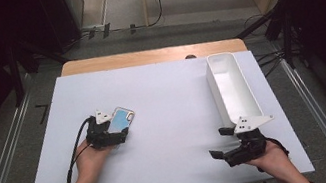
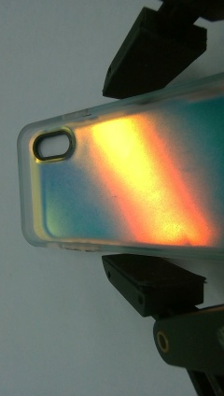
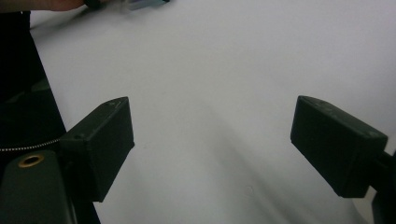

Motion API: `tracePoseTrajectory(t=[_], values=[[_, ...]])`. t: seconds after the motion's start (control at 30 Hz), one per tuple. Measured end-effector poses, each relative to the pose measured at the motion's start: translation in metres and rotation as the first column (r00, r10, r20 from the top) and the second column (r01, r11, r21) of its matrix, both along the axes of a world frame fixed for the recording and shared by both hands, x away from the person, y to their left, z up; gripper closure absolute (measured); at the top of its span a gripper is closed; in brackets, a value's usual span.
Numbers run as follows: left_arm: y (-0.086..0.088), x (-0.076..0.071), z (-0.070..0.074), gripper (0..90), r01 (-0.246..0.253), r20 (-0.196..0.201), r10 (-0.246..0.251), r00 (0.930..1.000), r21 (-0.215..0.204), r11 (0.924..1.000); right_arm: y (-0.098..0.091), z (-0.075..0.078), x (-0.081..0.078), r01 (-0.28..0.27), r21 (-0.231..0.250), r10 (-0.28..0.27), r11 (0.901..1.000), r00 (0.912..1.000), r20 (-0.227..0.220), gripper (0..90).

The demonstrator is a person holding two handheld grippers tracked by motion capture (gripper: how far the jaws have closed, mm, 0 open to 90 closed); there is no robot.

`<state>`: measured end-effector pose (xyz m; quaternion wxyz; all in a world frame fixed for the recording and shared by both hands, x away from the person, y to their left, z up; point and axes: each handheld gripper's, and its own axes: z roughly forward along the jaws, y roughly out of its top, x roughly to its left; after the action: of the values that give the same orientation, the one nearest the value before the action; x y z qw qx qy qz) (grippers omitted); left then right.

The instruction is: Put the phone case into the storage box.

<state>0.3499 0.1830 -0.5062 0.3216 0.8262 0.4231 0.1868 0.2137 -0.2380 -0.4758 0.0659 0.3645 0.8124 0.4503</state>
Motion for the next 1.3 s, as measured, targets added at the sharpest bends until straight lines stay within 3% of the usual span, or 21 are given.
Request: tracePoseTrajectory(t=[0.13, 0.3, 0.47, 0.73, 1.13, 1.23, 1.3], values=[[0.001, 0.001, 0.002, 16.7, -0.001, -0.008, 0.001, 1.0000, -0.016, 0.9999, 0.000, 0.001, 0.000, 0.002, 0.004, -0.002, 1.0000, 1.0000, -0.002, 12.1], [0.002, 0.000, 0.009, 16.7, -0.001, -0.011, 0.000, 0.9999, -0.082, 0.9966, 0.000, 0.001, 0.000, 0.006, 0.001, -0.006, 1.0000, 0.9999, 0.010, 12.1], [0.001, -0.002, 0.018, 16.6, 0.018, -0.023, -0.022, 0.9995, -0.150, 0.9885, 0.001, 0.003, -0.001, 0.008, 0.004, -0.009, 1.0000, 0.9998, 0.020, 12.1], [-0.004, -0.007, 0.026, 16.6, 0.030, -0.051, -0.044, 0.9977, -0.241, 0.9702, 0.006, 0.007, -0.001, 0.023, 0.005, -0.023, 0.9997, 0.9994, 0.027, 12.1], [-0.013, -0.015, 0.036, 16.6, 0.034, -0.070, -0.060, 0.9957, -0.325, 0.9450, 0.013, 0.021, 0.005, 0.076, -0.008, -0.075, 0.9971, 0.9963, 0.041, 12.2], [-0.017, -0.019, 0.038, 16.6, 0.027, -0.083, -0.062, 0.9946, -0.364, 0.9312, 0.013, 0.026, 0.007, 0.096, -0.001, -0.096, 0.9954, 0.9950, 0.029, 12.2], [-0.021, -0.022, 0.039, 16.6, 0.032, -0.085, -0.068, 0.9940, -0.367, 0.9298, 0.014, 0.027, 0.008, 0.104, -0.008, -0.104, 0.9945, 0.9942, 0.027, 13.0]])
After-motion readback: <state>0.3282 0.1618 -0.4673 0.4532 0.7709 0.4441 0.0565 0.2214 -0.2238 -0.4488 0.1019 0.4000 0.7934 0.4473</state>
